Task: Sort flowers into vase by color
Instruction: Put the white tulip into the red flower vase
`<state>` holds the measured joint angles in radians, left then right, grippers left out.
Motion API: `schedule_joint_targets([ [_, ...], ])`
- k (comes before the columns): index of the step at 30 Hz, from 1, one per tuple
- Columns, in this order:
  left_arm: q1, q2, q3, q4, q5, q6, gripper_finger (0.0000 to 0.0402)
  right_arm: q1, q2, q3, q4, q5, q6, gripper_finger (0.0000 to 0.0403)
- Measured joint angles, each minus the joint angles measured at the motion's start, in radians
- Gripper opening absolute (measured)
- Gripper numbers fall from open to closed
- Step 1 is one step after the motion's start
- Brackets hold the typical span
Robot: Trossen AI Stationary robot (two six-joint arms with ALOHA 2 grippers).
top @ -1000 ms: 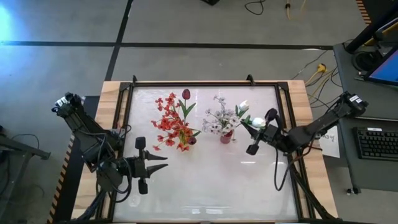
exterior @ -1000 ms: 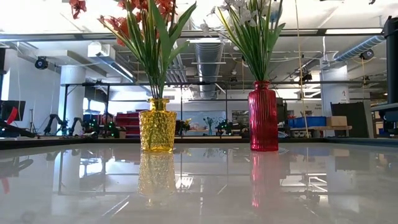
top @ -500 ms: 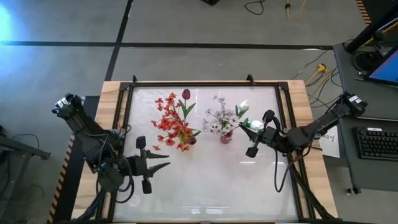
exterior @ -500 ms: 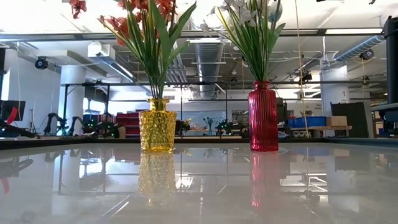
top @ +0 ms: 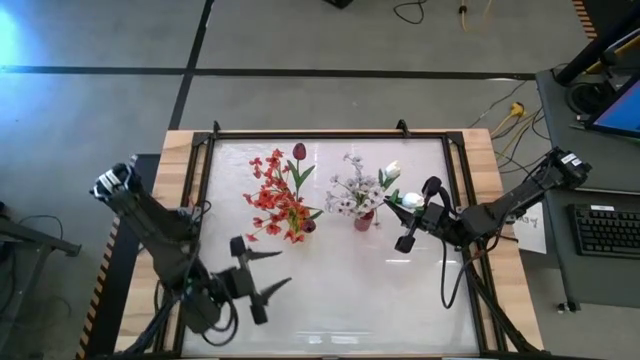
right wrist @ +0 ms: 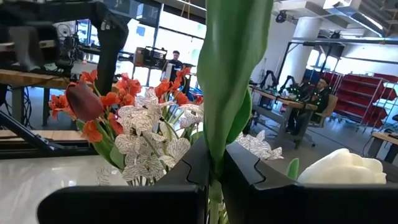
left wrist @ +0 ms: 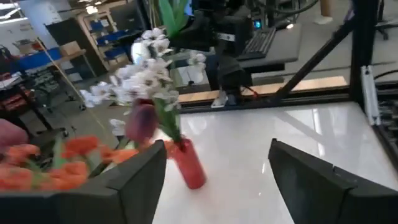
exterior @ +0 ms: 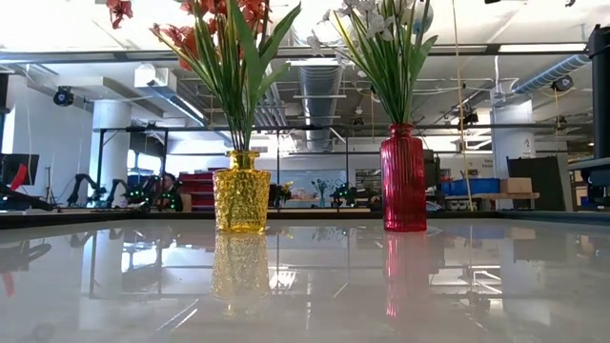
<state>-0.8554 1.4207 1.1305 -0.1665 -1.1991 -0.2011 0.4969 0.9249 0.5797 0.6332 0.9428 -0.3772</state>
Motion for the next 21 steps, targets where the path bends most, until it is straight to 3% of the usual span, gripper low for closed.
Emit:
schedule_joint_targets([
  [5,-0.045,0.103,0.0,0.135,-0.074,-0.018,0.0274,0.0,0.0,0.0,0.0,0.0,0.0,0.0018],
  [14,-0.065,0.34,0.0,0.264,-0.247,-0.197,0.0271,0.0,0.0,0.0,0.0,-0.001,0.013,0.0018],
  [21,-0.048,0.477,0.0,0.393,-0.258,-0.261,0.0285,0.0,0.0,0.0,0.0,-0.004,0.025,0.0018],
])
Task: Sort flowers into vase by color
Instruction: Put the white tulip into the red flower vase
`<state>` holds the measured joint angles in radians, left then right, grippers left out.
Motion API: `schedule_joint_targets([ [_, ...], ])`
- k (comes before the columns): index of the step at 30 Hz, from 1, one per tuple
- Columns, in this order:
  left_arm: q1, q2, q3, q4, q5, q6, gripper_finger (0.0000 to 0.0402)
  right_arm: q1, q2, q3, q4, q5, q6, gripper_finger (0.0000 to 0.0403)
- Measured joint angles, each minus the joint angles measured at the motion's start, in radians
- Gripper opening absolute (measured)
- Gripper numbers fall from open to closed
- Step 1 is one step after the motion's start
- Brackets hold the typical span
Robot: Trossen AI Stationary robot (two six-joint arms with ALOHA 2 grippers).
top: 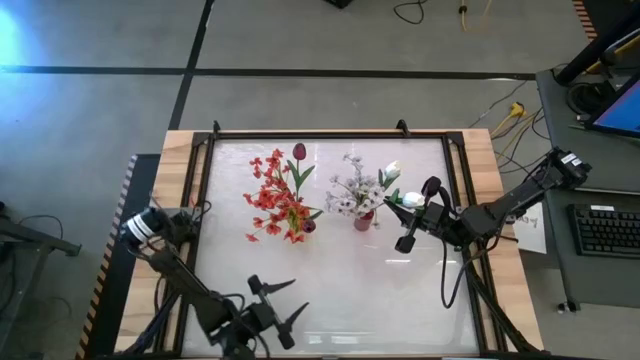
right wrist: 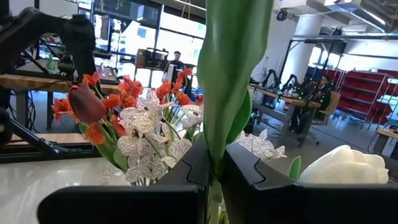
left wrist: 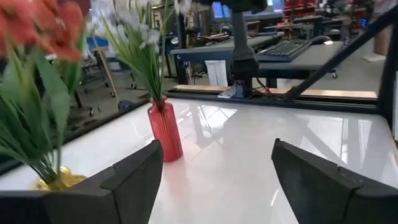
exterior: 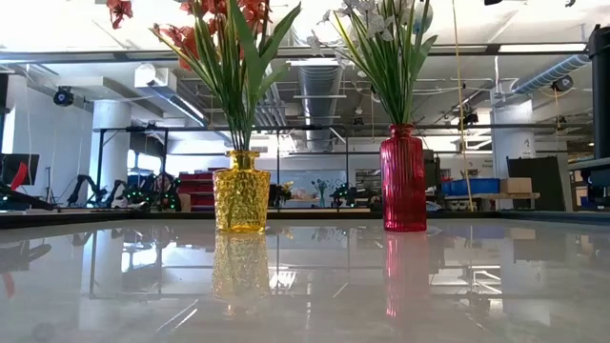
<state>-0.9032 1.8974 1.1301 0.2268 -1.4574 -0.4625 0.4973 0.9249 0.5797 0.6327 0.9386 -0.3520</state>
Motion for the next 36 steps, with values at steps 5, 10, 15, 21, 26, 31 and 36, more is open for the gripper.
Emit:
schedule_joint_targets([
  [5,0.046,0.091,0.0,0.16,0.0,0.003,0.0289,0.0,0.0,0.0,0.0,0.0,0.003,0.0018],
  [10,0.084,0.18,0.0,0.336,0.0,0.059,0.0289,0.0,0.0,0.0,0.0,0.0,0.004,0.0018],
  [15,0.124,0.253,0.008,0.449,-0.001,0.155,0.0289,0.0,0.0,0.0,-0.001,0.0,-0.007,0.0018],
  [21,0.2,0.368,0.117,0.48,0.0,0.113,0.0289,0.0,-0.001,0.0,-0.001,0.001,-0.014,0.0018],
  [26,0.247,0.48,0.27,0.479,0.0,0.174,0.0289,0.0,-0.001,0.0,0.0,0.001,-0.003,0.0018],
  [31,0.28,0.579,0.421,0.476,0.0,0.291,0.0289,0.0,-0.001,0.0,0.0,0.003,0.019,0.0018],
  [36,0.316,0.643,0.528,0.478,-0.002,0.315,0.0289,0.0,-0.001,0.0,-0.008,0.002,0.028,0.0018],
])
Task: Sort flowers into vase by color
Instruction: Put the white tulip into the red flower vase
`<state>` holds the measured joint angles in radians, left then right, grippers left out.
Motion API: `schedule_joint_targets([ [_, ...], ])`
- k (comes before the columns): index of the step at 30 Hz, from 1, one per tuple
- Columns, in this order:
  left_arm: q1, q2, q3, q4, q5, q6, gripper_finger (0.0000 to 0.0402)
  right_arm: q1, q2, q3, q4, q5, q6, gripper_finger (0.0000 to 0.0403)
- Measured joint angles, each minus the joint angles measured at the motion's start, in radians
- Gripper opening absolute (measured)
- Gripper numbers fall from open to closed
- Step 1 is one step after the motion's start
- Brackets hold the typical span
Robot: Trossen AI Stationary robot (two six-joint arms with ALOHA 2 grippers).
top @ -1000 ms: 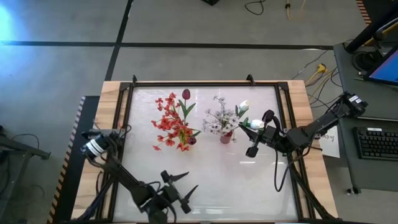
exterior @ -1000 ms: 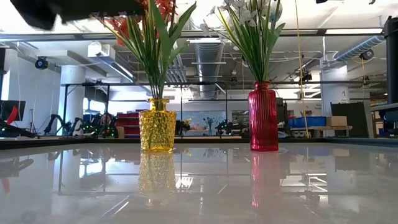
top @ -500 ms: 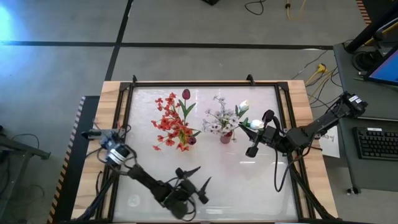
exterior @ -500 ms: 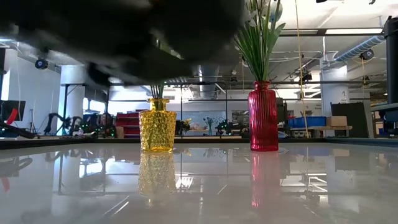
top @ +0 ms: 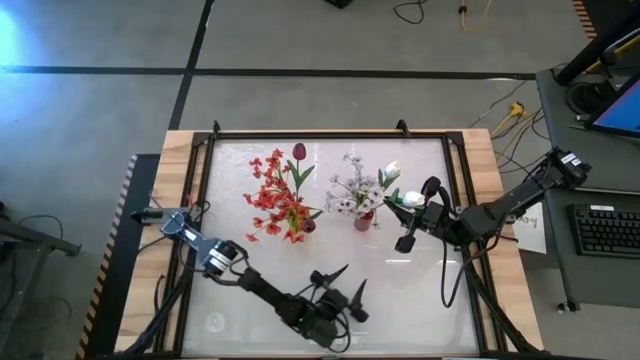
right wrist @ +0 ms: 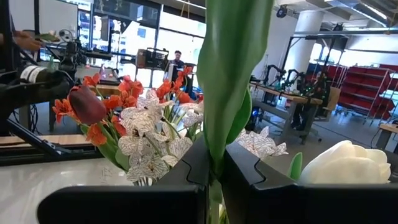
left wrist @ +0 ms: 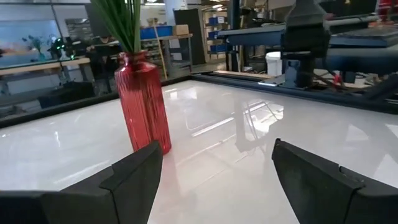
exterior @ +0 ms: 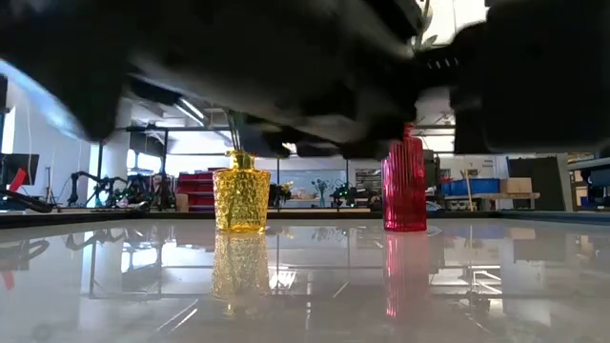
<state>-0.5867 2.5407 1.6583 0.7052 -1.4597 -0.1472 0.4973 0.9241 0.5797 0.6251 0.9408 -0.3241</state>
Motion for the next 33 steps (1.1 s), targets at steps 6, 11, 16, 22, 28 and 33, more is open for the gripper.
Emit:
schedule_joint_targets([
  [6,0.04,0.023,0.017,0.003,-0.052,-0.019,0.0289,0.0,0.0,0.0,-0.015,-0.001,0.006,0.0018],
  [11,0.062,0.023,0.016,0.006,-0.095,0.068,0.0289,0.0,0.0,0.0,-0.032,-0.002,0.039,0.0018],
  [16,0.068,0.023,0.017,0.011,-0.094,0.158,0.0289,0.0,0.0,0.0,-0.046,-0.002,0.063,0.0018],
  [22,0.081,0.023,0.017,0.018,-0.094,0.158,0.0289,0.002,0.0,0.0,-0.045,-0.002,0.063,0.0018],
  [28,0.123,0.022,0.013,0.006,-0.06,0.016,0.0289,0.002,0.0,0.0,-0.045,-0.002,0.055,0.0018],
  [33,0.142,0.022,0.002,-0.004,-0.102,-0.009,0.0289,0.002,0.0,0.0,-0.046,-0.002,0.055,0.0018],
])
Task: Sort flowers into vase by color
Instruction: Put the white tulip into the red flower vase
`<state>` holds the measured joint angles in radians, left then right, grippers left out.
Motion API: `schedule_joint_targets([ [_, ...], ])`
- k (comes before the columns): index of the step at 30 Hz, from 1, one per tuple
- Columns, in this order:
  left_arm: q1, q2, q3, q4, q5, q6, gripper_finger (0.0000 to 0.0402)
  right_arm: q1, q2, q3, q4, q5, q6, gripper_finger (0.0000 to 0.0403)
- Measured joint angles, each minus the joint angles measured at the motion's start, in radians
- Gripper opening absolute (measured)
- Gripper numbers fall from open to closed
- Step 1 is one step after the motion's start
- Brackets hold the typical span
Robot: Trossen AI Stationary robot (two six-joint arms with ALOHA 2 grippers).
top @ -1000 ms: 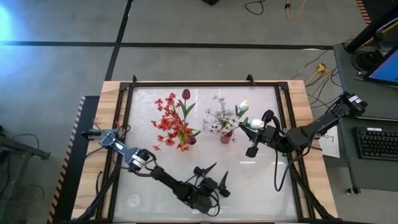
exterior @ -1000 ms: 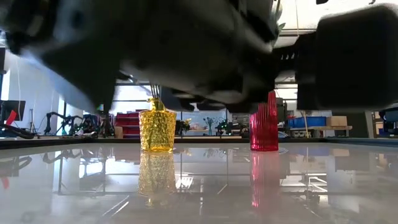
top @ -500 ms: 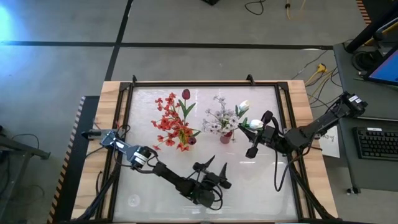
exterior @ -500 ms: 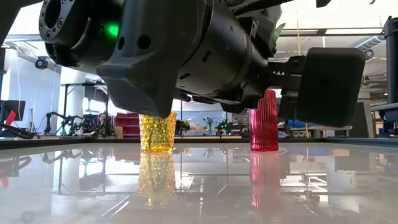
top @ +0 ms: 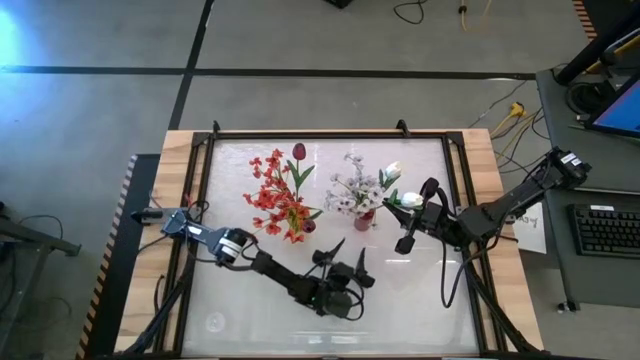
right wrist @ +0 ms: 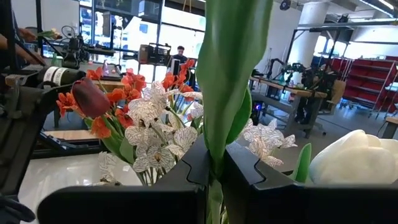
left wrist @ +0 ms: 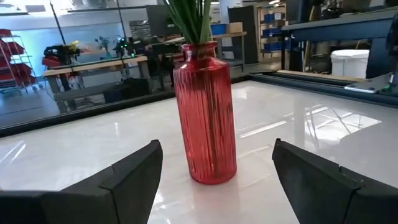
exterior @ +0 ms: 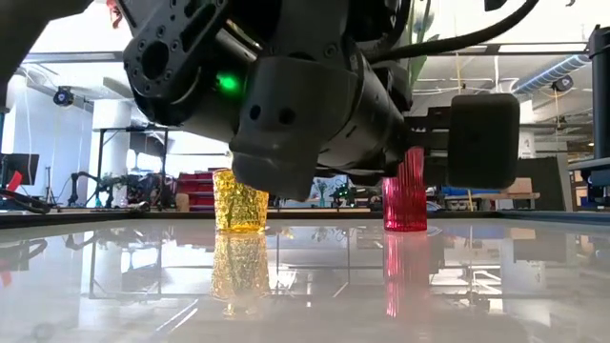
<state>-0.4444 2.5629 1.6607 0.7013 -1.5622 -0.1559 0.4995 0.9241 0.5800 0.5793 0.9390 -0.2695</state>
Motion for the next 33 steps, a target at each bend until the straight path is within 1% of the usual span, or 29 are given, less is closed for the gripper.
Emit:
schedule_joint_targets([
  [4,0.014,0.0,-0.001,-0.01,0.037,-0.012,0.0289,0.0,0.0,0.0,-0.005,0.0,-0.002,0.0018],
  [9,0.017,0.0,-0.001,-0.01,0.048,0.009,0.0289,0.0,0.0,0.0,-0.02,0.0,0.0,0.0018],
  [11,0.017,0.0,-0.001,-0.013,0.086,0.013,0.0289,0.0,0.0,0.0,-0.026,0.0,0.0,0.0018],
  [13,0.016,0.0,-0.001,-0.014,0.148,0.019,0.0293,0.0,0.0,0.0,-0.026,0.0,0.009,0.0018],
  [15,0.015,0.0,-0.001,-0.014,0.175,0.017,0.0301,0.0,0.0,0.0,-0.028,0.0,0.01,0.0018],
  [20,0.016,0.001,-0.001,-0.014,0.175,0.0,0.0337,0.0,0.0,0.0,-0.029,0.0,0.01,0.0018],
  [22,0.02,0.001,-0.001,-0.014,0.17,-0.012,0.0356,0.0,0.0,0.0,-0.029,0.0,0.011,0.0018],
  [24,0.03,0.002,-0.001,-0.014,0.136,-0.013,0.0374,0.0,0.0,0.0,-0.035,0.0,0.01,0.0018],
  [27,0.06,0.002,-0.001,-0.02,0.146,0.002,0.0393,0.0,0.0,0.0,-0.051,0.0,0.01,0.0018],
  [30,0.081,0.002,-0.001,-0.031,0.223,0.015,0.0398,0.0,0.0,0.0,-0.052,0.0,0.02,0.0018],
  [33,0.088,0.002,0.0,-0.03,0.237,-0.014,0.0396,0.0,0.0,0.0,-0.052,0.0,0.027,0.0018],
])
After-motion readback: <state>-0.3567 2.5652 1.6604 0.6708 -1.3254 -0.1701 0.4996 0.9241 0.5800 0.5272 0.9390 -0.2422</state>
